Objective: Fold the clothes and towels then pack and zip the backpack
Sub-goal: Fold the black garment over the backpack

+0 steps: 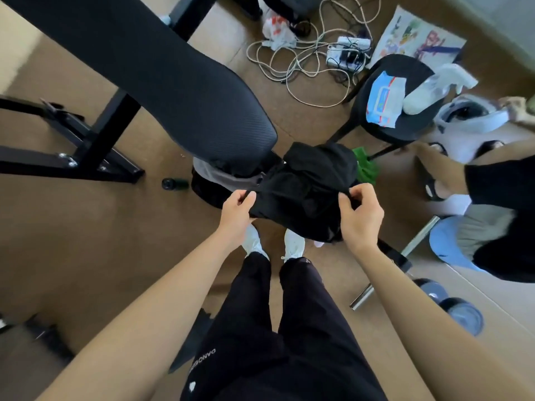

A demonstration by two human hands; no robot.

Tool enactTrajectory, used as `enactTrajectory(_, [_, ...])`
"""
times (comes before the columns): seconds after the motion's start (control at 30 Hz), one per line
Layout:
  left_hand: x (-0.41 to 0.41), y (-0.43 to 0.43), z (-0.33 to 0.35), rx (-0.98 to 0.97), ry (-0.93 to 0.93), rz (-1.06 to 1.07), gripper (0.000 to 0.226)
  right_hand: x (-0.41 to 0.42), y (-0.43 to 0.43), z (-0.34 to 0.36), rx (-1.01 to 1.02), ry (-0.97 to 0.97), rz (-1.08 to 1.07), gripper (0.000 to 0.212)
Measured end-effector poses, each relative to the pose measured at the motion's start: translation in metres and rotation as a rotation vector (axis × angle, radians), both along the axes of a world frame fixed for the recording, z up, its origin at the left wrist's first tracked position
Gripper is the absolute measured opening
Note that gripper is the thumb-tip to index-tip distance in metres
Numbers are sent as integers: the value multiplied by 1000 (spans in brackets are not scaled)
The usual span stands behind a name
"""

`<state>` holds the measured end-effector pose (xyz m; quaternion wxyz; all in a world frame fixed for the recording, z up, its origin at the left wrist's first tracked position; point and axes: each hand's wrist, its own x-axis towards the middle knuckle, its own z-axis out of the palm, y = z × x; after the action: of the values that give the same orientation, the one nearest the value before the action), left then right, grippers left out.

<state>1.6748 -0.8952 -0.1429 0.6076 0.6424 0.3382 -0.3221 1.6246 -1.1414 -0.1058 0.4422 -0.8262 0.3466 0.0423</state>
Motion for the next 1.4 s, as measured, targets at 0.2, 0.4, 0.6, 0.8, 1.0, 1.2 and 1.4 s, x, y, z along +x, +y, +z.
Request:
enactTrajectory(0.2, [-10, 49, 64, 53, -44, 94, 14, 27, 54, 51, 63, -208, 41, 16])
enactTrajectory(0.4, [-19, 120, 92, 240, -74, -134, 25, 46, 134, 81, 259, -245, 337, 19])
enactTrajectory(0.6, [-14, 210, 93, 420, -18, -728, 98, 63, 213, 63, 323, -165, 437, 21])
enactTrajectory(0.8, [14, 301, 54, 407, -19, -1178, 39, 87, 308, 9, 366, -24, 394, 25])
enactTrajectory(1.0, [40, 397, -28, 253, 57, -1209, 29, 79, 407, -61, 306, 129, 219, 30])
enactTrajectory(1.2, [53, 433, -62, 93, 78, -734, 38, 60, 482, -98, 370, 290, 235, 29])
enactTrajectory(1.4, [61, 431, -119, 4, 81, -427, 29, 59, 514, -156, 581, 402, 685, 80])
